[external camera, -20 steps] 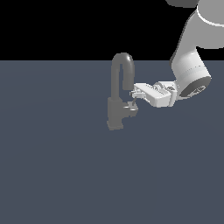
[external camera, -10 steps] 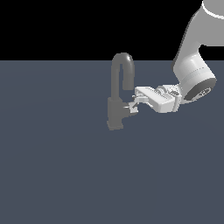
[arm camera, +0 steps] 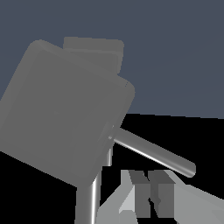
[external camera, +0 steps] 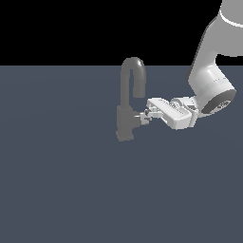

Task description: Turn on the faucet by rotating a designated handle.

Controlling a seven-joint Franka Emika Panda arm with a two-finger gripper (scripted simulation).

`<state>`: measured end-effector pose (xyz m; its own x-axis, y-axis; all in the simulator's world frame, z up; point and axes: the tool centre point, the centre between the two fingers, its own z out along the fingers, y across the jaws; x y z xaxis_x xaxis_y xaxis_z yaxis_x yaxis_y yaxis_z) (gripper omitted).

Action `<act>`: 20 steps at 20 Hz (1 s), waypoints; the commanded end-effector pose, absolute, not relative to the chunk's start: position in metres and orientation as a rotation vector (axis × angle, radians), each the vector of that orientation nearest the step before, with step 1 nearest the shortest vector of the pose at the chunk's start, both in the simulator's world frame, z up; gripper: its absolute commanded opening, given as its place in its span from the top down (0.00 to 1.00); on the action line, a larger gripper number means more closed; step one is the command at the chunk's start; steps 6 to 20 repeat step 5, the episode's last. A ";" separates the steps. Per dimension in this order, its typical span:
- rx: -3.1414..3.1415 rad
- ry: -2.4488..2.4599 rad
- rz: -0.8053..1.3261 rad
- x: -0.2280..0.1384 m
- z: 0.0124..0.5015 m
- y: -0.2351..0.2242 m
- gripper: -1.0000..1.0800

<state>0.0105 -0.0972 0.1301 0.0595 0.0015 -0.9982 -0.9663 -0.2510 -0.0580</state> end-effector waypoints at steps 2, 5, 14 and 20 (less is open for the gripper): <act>-1.396 1.071 1.376 -0.007 0.086 -0.101 1.00; -1.392 1.074 1.381 -0.011 0.073 -0.102 1.00; -1.392 1.074 1.381 -0.011 0.073 -0.102 1.00; -1.392 1.074 1.381 -0.011 0.073 -0.102 1.00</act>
